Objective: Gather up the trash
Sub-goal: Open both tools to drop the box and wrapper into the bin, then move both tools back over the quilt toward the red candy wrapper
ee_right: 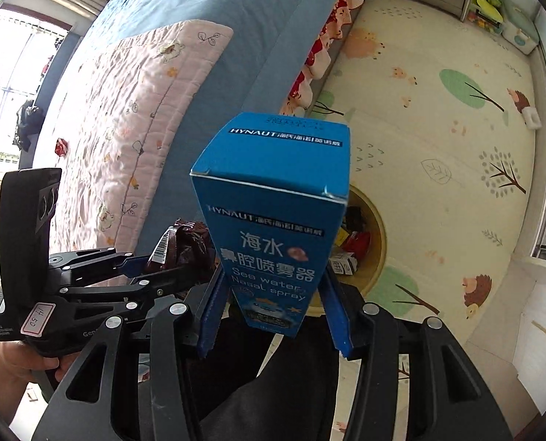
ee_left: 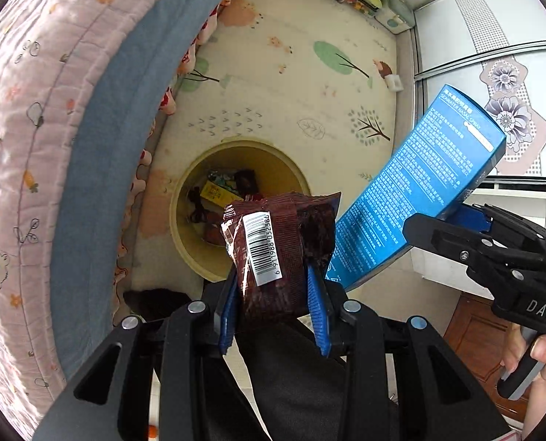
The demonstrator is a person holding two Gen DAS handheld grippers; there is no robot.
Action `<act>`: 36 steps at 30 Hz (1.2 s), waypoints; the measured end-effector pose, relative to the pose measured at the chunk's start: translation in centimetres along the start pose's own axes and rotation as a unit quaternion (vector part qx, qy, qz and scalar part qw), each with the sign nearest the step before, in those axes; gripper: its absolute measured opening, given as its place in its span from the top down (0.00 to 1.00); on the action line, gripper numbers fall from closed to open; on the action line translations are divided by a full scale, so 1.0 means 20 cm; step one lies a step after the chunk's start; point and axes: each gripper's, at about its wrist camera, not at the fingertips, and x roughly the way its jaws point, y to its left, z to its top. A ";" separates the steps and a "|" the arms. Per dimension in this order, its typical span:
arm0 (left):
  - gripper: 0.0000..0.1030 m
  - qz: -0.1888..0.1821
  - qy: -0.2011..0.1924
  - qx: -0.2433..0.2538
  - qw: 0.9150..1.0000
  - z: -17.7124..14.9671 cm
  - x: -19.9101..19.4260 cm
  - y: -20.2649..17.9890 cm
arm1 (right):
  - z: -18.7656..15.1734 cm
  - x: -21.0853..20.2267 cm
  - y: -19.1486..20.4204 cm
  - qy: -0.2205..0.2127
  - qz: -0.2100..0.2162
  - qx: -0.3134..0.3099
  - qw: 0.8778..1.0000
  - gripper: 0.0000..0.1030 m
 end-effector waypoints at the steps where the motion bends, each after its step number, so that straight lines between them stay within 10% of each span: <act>1: 0.67 -0.004 0.002 0.000 1.000 0.01 0.01 0.00 | 0.00 0.01 0.01 0.002 0.000 -0.001 1.000 0.53; 3: 0.65 -0.020 0.010 0.004 1.000 0.01 0.03 0.01 | 0.01 0.03 0.00 0.013 -0.001 0.000 1.000 0.52; 7: 0.22 0.005 0.017 0.018 1.000 0.00 0.05 0.02 | 0.02 0.04 -0.04 0.023 -0.015 0.015 1.000 0.40; 36: 0.22 0.008 -0.034 -0.002 0.999 -0.08 -0.21 0.21 | 0.09 0.00 0.25 0.023 -0.011 -0.012 1.000 0.41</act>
